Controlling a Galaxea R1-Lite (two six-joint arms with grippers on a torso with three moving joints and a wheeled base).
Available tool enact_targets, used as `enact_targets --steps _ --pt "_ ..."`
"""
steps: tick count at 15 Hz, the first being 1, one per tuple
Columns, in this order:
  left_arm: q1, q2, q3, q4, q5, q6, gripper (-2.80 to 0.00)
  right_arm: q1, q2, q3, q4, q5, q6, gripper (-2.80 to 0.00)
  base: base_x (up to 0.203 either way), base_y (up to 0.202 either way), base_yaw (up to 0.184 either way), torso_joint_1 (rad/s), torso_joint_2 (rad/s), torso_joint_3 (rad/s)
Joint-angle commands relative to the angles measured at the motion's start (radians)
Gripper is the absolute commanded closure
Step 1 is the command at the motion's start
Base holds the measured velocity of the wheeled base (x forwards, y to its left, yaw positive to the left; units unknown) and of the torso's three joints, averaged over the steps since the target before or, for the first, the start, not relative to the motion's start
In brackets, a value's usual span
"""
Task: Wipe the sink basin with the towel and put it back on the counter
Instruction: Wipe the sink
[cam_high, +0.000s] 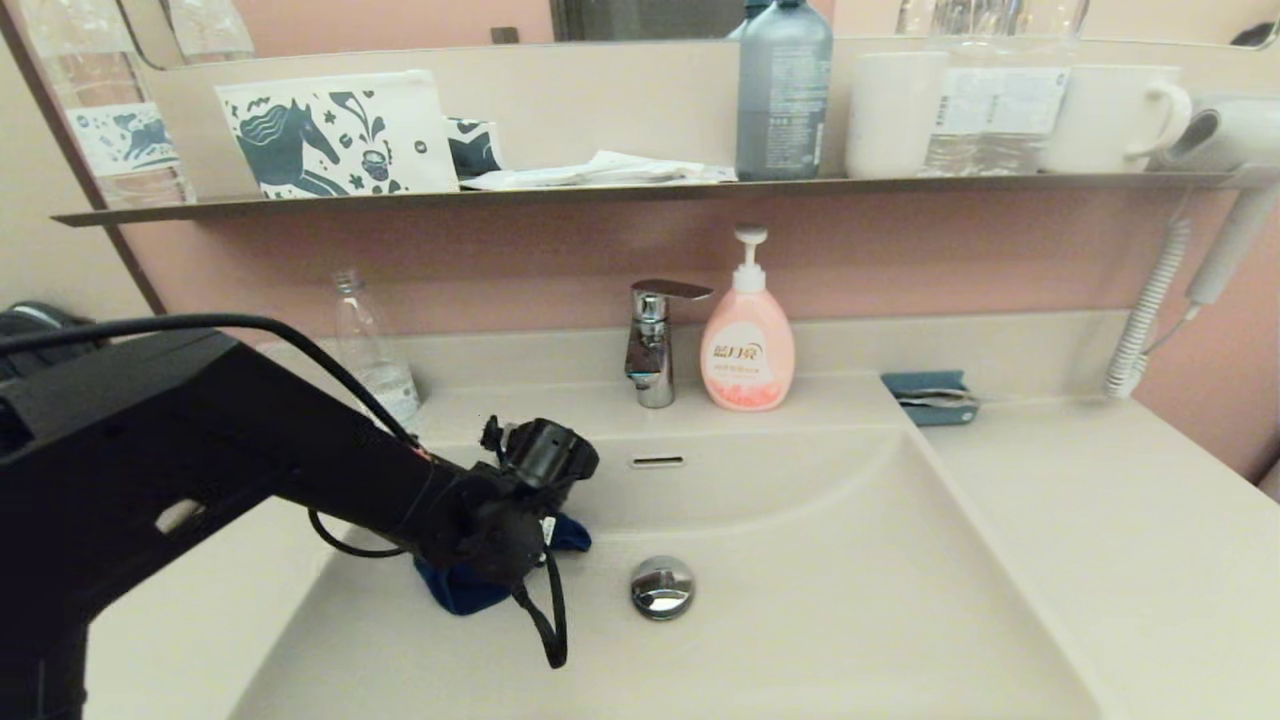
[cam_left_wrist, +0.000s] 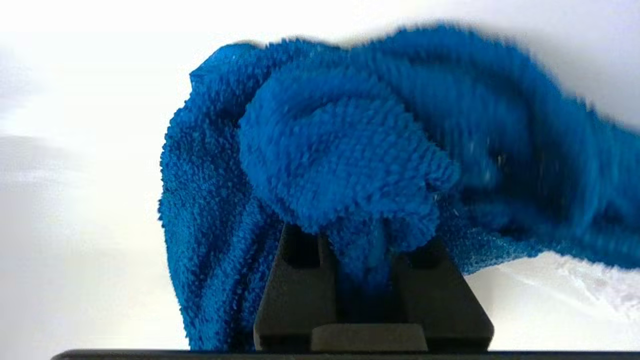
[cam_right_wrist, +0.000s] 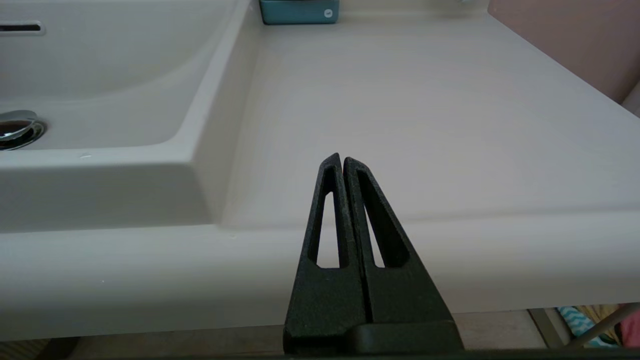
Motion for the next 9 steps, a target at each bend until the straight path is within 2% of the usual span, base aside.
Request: enact_targets --steps 1,2,5,9 --pt "-0.051 0.023 -0.05 0.095 -0.041 -0.077 0.0 0.0 0.001 0.0 0.0 0.0 0.0 0.0 0.0 0.0 0.0 0.0 0.0 0.0" --pt "-0.069 0.034 -0.09 0.131 -0.059 -0.12 0.0 0.0 0.001 0.0 0.0 0.0 0.0 0.0 0.0 0.0 0.0 0.0 0.0 0.0" --pt "-0.103 0.078 -0.169 0.145 -0.125 -0.163 0.0 -0.001 0.001 -0.001 0.0 0.0 0.0 0.0 0.0 0.0 0.0 0.0 0.0 0.0" --pt "-0.147 0.158 -0.297 0.145 -0.14 -0.249 0.0 0.0 0.001 0.0 0.0 0.0 0.0 0.0 0.0 0.0 0.0 0.0 0.0 0.0"
